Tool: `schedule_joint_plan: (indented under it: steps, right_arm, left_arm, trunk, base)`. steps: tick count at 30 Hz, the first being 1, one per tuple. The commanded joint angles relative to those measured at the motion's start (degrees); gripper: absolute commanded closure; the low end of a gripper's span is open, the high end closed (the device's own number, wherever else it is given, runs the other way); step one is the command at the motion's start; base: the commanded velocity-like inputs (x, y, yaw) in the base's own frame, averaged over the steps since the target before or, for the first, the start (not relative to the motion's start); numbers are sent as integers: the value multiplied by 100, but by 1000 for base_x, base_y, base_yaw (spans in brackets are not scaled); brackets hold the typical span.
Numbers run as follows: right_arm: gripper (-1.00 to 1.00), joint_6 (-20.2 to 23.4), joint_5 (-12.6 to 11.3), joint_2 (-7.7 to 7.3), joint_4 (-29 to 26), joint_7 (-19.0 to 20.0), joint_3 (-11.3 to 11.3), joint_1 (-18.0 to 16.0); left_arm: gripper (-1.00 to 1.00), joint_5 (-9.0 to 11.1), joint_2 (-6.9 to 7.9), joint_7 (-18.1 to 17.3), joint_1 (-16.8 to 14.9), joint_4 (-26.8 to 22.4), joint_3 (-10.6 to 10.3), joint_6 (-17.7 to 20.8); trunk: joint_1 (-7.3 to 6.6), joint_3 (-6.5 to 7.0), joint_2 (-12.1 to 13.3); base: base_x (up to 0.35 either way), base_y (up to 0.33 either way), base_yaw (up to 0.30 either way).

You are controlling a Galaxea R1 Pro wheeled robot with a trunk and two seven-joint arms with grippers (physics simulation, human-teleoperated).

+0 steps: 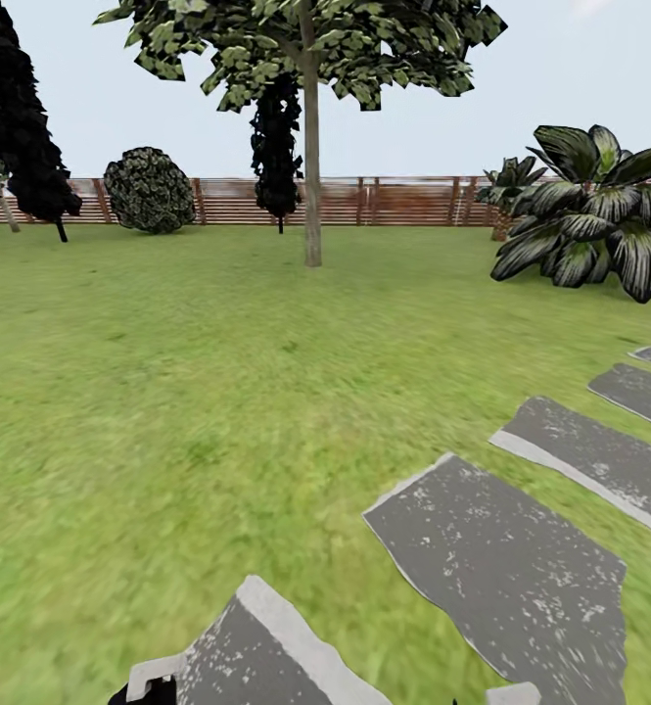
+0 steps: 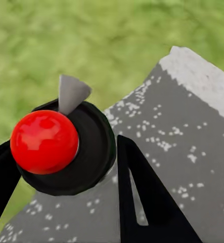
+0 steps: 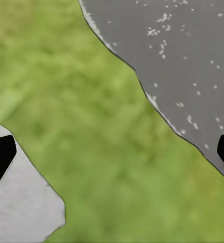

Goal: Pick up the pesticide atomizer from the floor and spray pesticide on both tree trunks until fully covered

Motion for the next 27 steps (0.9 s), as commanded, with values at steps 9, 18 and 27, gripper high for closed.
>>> schedule_joint_plan:
  steps: [9,18,27]
  right_arm:
    - [-100,-21,60,1,5,-2,-40,-3]
    - [-100,-20,60,1,5,-2,-39,-3]
    - [-100,-20,60,1,5,-2,-33,-3]
  left_arm:
    - [100,57,3,-1,-3,4,-11,-17]
    - [100,57,6,8,-3,4,-11,-17]
    - [100,57,6,8,-3,4,-11,-24]
  trunk:
    - [2,-5,-2]
    - [2,-5,-2]
    - [2,-5,-2]
  base:
    - [339,0,0]
    - [339,0,0]
    - [339,0,0]
